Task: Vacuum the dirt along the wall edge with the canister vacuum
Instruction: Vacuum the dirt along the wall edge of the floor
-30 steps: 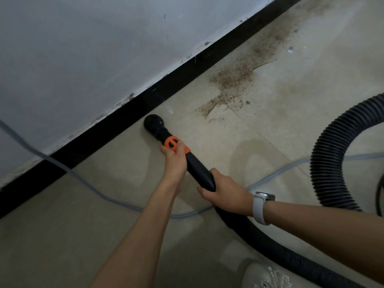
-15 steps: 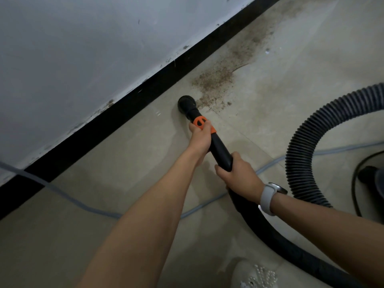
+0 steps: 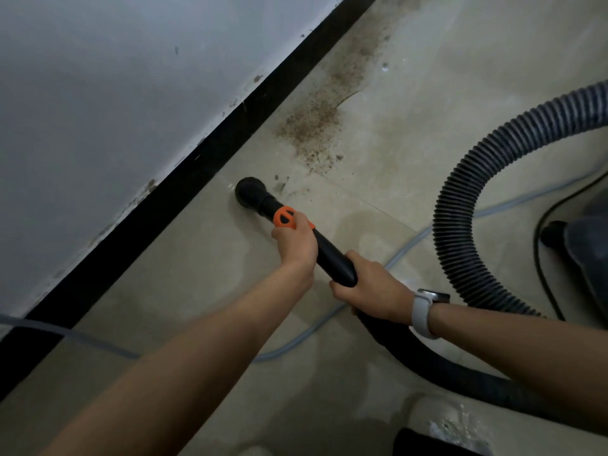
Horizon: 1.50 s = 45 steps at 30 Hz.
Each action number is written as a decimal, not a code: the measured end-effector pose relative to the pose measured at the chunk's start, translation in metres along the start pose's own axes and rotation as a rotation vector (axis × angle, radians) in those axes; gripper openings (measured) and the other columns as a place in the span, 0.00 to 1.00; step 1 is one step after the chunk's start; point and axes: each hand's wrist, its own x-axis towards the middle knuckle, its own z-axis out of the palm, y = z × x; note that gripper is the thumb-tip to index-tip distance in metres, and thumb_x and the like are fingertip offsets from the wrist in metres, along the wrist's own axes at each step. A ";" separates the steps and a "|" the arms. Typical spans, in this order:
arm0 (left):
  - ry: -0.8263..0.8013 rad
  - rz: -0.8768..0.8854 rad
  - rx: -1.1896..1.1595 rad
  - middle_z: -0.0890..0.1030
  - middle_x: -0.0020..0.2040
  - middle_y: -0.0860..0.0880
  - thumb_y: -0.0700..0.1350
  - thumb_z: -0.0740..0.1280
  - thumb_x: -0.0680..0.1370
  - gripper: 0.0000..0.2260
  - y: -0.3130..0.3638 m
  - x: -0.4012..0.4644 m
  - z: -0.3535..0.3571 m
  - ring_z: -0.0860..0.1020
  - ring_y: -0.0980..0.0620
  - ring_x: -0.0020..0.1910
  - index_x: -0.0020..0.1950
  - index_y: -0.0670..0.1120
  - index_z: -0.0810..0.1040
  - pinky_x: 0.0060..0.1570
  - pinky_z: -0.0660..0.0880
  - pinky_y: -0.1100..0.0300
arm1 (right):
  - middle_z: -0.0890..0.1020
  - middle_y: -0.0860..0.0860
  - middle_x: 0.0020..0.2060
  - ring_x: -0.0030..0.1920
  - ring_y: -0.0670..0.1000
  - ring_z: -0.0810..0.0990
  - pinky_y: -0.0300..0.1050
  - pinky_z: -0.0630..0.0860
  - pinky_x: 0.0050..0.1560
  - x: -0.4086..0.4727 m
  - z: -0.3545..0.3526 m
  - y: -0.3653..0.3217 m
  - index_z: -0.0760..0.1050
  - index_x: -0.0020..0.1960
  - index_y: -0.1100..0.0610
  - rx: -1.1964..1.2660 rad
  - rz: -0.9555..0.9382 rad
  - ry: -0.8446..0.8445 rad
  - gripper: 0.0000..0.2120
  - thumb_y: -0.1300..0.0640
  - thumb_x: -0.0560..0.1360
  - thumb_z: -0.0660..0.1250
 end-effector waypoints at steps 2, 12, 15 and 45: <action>0.034 0.004 0.001 0.71 0.40 0.49 0.49 0.57 0.81 0.16 -0.007 -0.001 -0.008 0.71 0.54 0.36 0.63 0.40 0.62 0.31 0.67 0.61 | 0.78 0.53 0.37 0.36 0.56 0.80 0.51 0.78 0.39 -0.001 0.005 -0.002 0.65 0.46 0.53 -0.005 -0.026 -0.053 0.10 0.53 0.73 0.66; -0.067 0.037 0.029 0.72 0.42 0.49 0.49 0.56 0.82 0.16 -0.001 -0.001 0.011 0.73 0.53 0.39 0.63 0.39 0.63 0.43 0.71 0.57 | 0.80 0.54 0.38 0.35 0.55 0.81 0.51 0.78 0.37 0.002 -0.002 0.014 0.66 0.48 0.55 0.024 0.022 0.058 0.12 0.51 0.72 0.66; -0.131 0.042 0.057 0.73 0.44 0.48 0.50 0.56 0.82 0.16 0.000 -0.005 0.029 0.72 0.52 0.39 0.63 0.39 0.62 0.45 0.71 0.56 | 0.79 0.53 0.36 0.33 0.53 0.81 0.50 0.78 0.36 -0.002 -0.008 0.025 0.67 0.48 0.53 0.034 0.059 0.140 0.12 0.49 0.71 0.66; -0.162 -0.008 0.023 0.73 0.44 0.47 0.49 0.58 0.80 0.12 -0.036 -0.011 -0.020 0.74 0.51 0.44 0.58 0.43 0.64 0.54 0.74 0.50 | 0.78 0.57 0.42 0.41 0.58 0.80 0.55 0.77 0.45 -0.025 0.010 0.021 0.64 0.50 0.58 -0.092 -0.033 -0.095 0.13 0.55 0.74 0.67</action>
